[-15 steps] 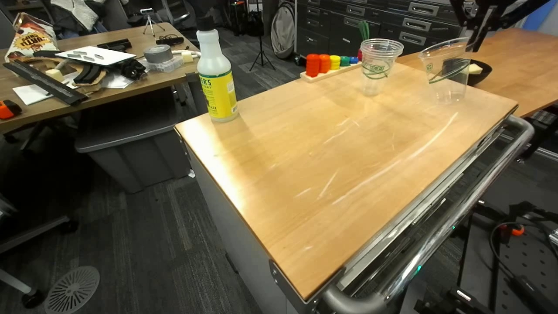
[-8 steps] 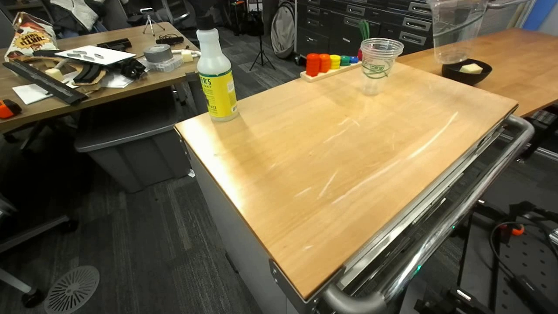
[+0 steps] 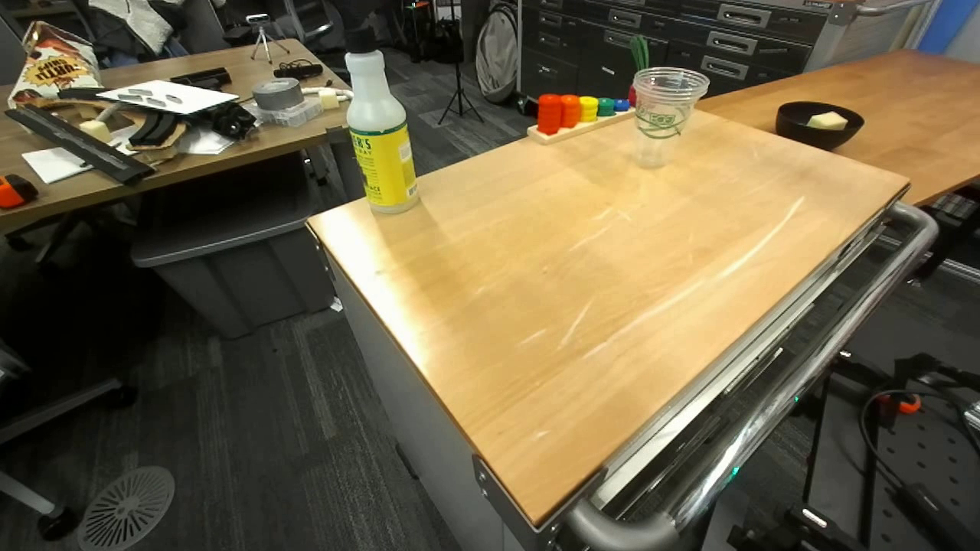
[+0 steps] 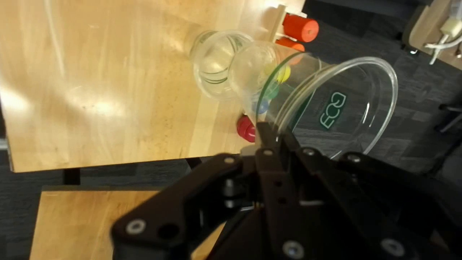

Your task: Stack the cups into the front right cup

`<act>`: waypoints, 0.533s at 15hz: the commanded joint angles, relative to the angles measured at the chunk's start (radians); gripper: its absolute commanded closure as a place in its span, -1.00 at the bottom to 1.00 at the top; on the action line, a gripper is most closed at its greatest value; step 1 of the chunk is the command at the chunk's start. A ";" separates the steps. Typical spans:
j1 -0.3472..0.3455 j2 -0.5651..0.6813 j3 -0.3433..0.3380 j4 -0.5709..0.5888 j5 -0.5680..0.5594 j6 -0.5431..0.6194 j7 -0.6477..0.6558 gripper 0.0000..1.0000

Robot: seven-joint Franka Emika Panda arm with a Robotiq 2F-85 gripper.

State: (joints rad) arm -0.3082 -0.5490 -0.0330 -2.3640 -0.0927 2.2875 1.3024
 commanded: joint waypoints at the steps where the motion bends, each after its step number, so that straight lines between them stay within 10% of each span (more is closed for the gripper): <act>1: -0.009 0.163 0.019 0.090 0.020 0.106 0.090 0.97; 8: 0.022 0.244 0.018 0.130 -0.020 0.101 0.201 0.97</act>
State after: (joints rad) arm -0.2931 -0.3035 -0.0172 -2.2637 -0.0913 2.4001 1.4497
